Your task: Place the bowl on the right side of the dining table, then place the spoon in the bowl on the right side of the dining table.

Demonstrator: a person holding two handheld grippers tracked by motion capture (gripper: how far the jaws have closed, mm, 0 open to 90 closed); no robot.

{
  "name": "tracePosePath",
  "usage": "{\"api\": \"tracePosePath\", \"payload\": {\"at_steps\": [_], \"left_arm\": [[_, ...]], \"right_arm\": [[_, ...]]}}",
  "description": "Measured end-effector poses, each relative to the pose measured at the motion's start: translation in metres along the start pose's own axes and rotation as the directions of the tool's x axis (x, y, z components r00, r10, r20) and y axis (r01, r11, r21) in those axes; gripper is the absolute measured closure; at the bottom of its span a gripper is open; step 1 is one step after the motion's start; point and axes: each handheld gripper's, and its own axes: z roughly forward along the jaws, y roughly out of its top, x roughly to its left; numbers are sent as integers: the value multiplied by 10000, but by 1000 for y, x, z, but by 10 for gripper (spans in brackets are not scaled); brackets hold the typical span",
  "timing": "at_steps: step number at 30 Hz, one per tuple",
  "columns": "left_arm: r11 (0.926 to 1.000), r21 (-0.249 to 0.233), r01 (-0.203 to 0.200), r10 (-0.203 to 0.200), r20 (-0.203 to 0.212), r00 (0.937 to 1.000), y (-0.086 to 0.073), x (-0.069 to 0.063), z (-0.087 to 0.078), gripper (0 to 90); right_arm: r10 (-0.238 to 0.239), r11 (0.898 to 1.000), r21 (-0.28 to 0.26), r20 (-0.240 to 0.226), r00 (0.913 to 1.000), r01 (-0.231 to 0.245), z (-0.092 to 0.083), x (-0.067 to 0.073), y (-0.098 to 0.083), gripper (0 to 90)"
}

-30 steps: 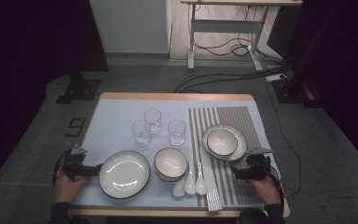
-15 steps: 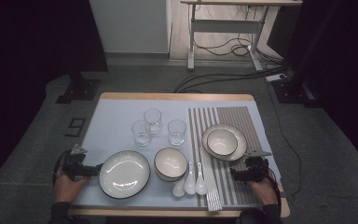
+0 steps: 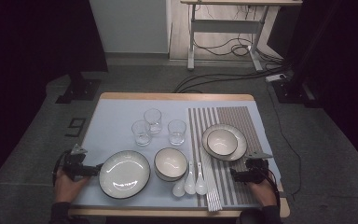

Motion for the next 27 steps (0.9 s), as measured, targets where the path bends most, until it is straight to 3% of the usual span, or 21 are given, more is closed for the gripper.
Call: {"api": "tracePosePath", "payload": {"at_steps": [27], "left_arm": [[10000, 5, 7, -7, 12, 10000, 0, 0, 0, 0]], "right_arm": [[34, 9999, 137, -31, 10000, -34, 0, 0, 2, 0]]}}
